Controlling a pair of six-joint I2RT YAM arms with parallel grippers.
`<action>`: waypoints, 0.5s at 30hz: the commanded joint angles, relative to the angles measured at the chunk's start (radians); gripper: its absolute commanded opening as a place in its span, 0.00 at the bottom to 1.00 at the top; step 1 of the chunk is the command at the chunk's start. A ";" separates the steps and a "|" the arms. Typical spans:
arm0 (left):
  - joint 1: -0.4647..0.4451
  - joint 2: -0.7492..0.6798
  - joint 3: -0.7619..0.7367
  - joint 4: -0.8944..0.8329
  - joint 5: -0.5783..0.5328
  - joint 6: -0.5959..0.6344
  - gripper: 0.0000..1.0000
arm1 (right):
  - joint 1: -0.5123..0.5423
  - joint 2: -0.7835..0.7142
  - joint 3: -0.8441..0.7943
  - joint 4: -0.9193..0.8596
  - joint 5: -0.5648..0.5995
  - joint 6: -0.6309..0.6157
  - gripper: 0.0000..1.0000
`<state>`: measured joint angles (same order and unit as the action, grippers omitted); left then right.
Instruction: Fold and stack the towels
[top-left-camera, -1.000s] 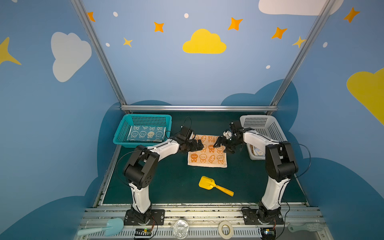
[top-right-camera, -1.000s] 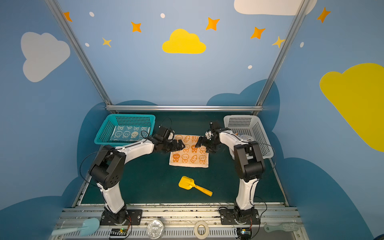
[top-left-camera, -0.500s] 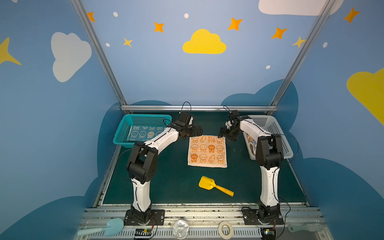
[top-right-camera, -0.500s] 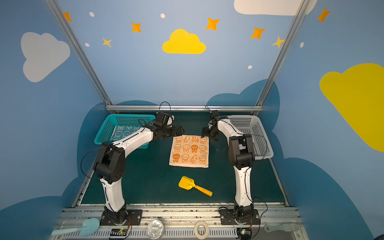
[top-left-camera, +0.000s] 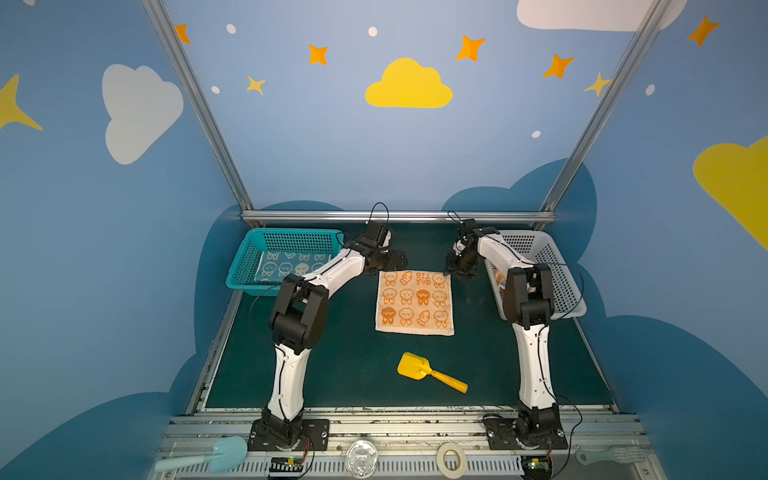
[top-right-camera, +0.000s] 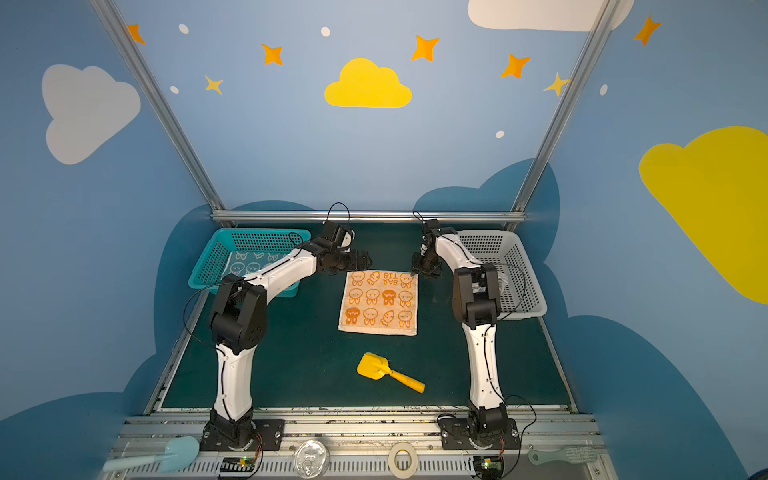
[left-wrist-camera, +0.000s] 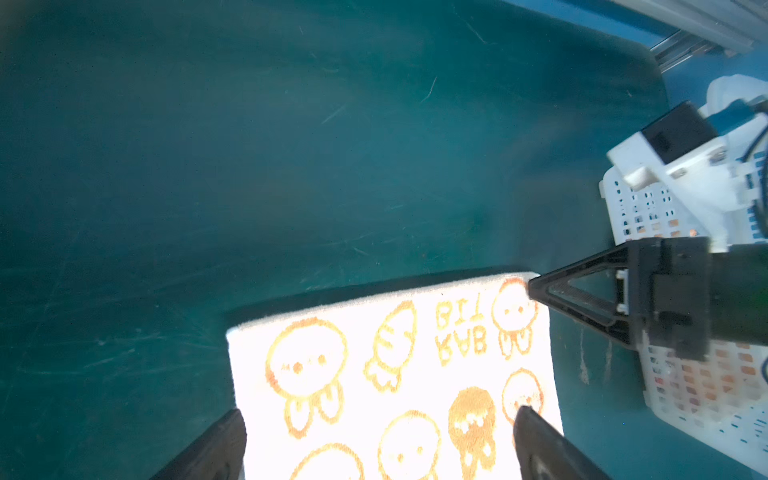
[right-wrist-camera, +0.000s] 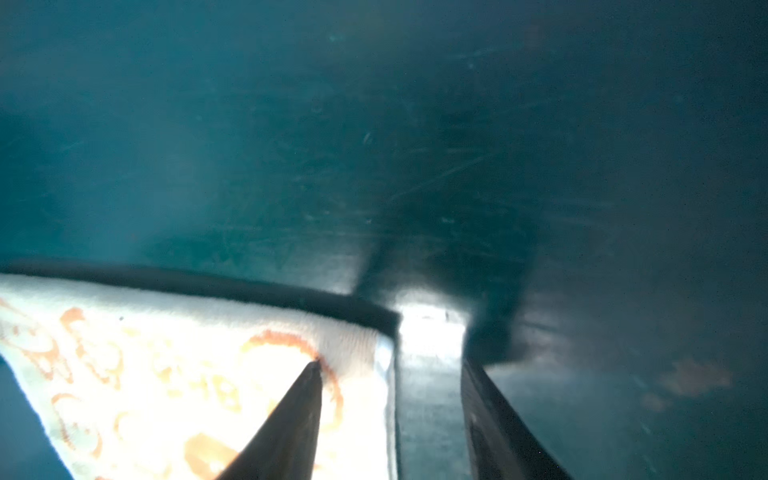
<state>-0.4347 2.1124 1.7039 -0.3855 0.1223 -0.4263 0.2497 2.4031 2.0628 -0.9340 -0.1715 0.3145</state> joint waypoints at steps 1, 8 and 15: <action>0.004 0.030 0.026 -0.029 -0.009 0.025 0.99 | 0.000 0.041 0.047 -0.045 -0.001 -0.019 0.49; 0.014 0.041 0.028 -0.037 -0.005 0.033 0.99 | 0.006 0.064 0.057 -0.051 -0.019 -0.014 0.31; 0.028 0.040 0.013 -0.040 0.005 0.025 0.99 | 0.017 0.078 0.059 -0.047 -0.019 -0.011 0.16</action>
<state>-0.4168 2.1471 1.7088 -0.4114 0.1188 -0.4088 0.2527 2.4405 2.1109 -0.9501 -0.1837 0.3073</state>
